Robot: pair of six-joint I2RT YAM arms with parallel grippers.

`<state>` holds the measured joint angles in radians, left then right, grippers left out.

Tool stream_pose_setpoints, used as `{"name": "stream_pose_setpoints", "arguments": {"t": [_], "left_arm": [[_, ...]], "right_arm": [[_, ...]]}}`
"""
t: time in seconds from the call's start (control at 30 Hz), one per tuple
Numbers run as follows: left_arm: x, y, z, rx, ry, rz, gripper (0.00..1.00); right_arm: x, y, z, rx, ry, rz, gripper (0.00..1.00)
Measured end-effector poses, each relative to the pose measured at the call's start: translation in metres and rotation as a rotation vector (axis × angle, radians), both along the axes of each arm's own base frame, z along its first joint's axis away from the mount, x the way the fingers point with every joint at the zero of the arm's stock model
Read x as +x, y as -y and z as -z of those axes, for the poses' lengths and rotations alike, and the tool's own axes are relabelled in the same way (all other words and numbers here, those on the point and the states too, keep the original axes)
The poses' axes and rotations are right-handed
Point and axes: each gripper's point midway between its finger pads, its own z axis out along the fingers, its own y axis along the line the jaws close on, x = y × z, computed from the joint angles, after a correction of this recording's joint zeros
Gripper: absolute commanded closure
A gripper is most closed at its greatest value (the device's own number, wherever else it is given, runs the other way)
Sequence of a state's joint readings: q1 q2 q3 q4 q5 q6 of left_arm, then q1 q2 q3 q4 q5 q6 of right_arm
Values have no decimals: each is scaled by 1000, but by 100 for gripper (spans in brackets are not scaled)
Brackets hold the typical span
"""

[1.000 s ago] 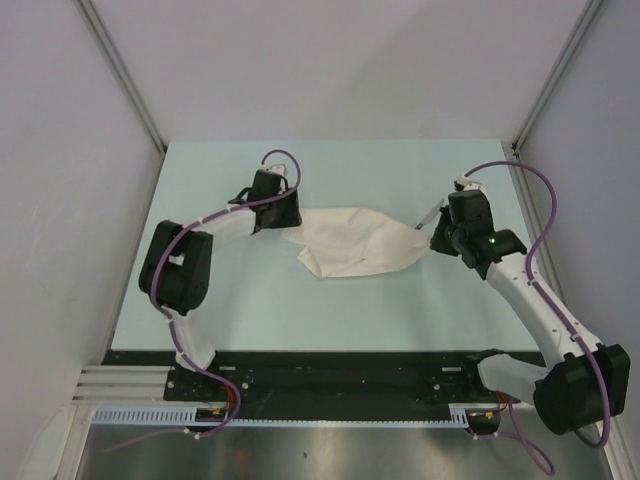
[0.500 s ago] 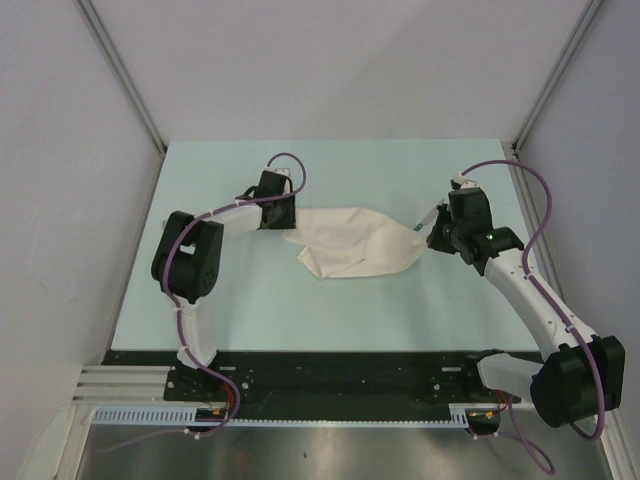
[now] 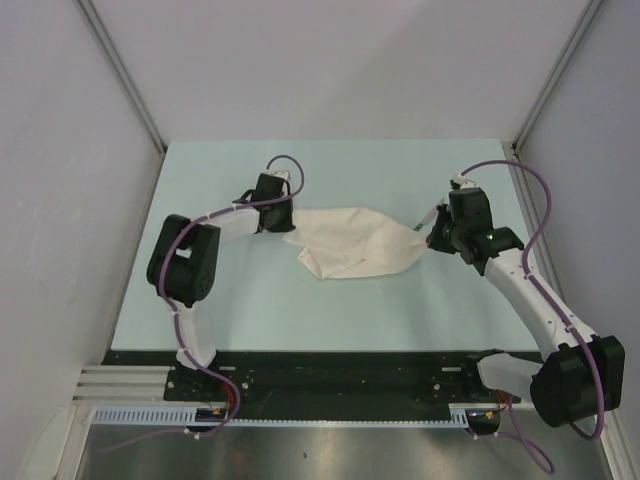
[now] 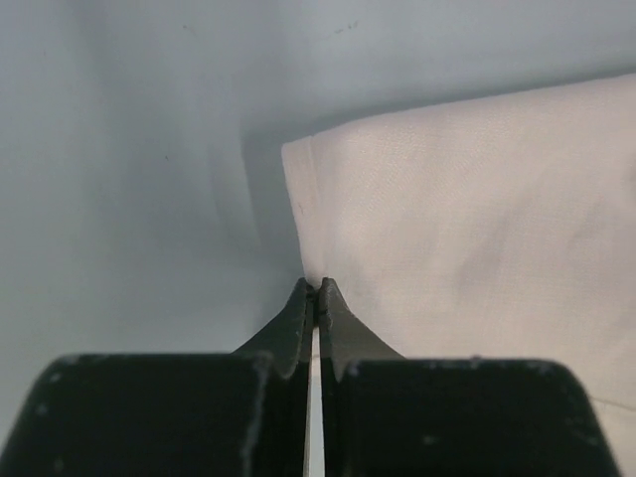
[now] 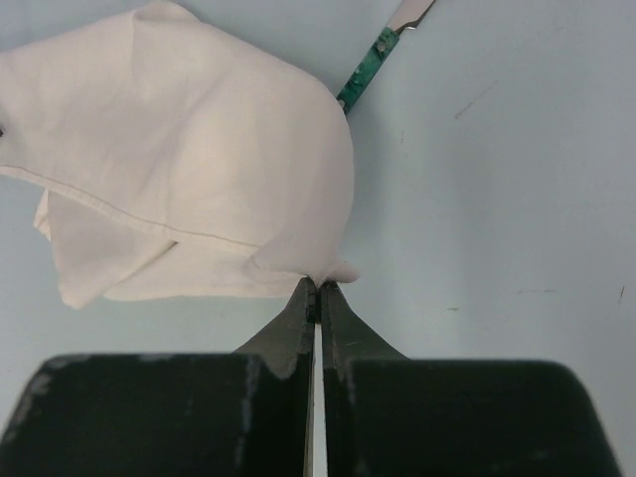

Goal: Fold the napkin, place the utensils inside, and roll it up
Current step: Flatten the napkin out

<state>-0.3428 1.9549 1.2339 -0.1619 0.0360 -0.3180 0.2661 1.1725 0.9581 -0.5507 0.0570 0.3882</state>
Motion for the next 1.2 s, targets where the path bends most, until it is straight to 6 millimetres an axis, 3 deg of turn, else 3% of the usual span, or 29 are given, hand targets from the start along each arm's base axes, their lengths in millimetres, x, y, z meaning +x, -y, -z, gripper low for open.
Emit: {"name": "stream_pose_setpoints", "arguments": {"t": [0.1, 0.23, 0.4, 0.5, 0.7, 0.87, 1.03, 1.1, 1.2], "left_arm": [[-10, -1, -20, -49, 21, -7, 100], [-13, -6, -88, -156, 150, -29, 100], [-21, -25, -226, -303, 460, -47, 100], [-42, -39, -287, -358, 598, -57, 100], [-93, -66, -374, -399, 791, -80, 100], [-152, -90, -460, -408, 994, -115, 100], [-198, -109, -520, -393, 1167, -145, 100], [-201, -114, -529, -378, 1197, -158, 100], [-183, -116, -519, -355, 1161, -174, 100]], "right_arm": [[2, -1, -6, 2, 8, -4, 100], [15, -4, -38, 14, 79, -10, 100], [29, -13, -96, 11, 231, -46, 100], [29, -18, -132, -7, 322, -77, 100], [1, -26, -225, -12, 581, -141, 100], [-36, -13, -307, 29, 816, -133, 100], [-48, -4, -355, 46, 953, -110, 100], [-39, -7, -357, 39, 953, -109, 100], [-10, -22, -339, 19, 899, -125, 100]]}}
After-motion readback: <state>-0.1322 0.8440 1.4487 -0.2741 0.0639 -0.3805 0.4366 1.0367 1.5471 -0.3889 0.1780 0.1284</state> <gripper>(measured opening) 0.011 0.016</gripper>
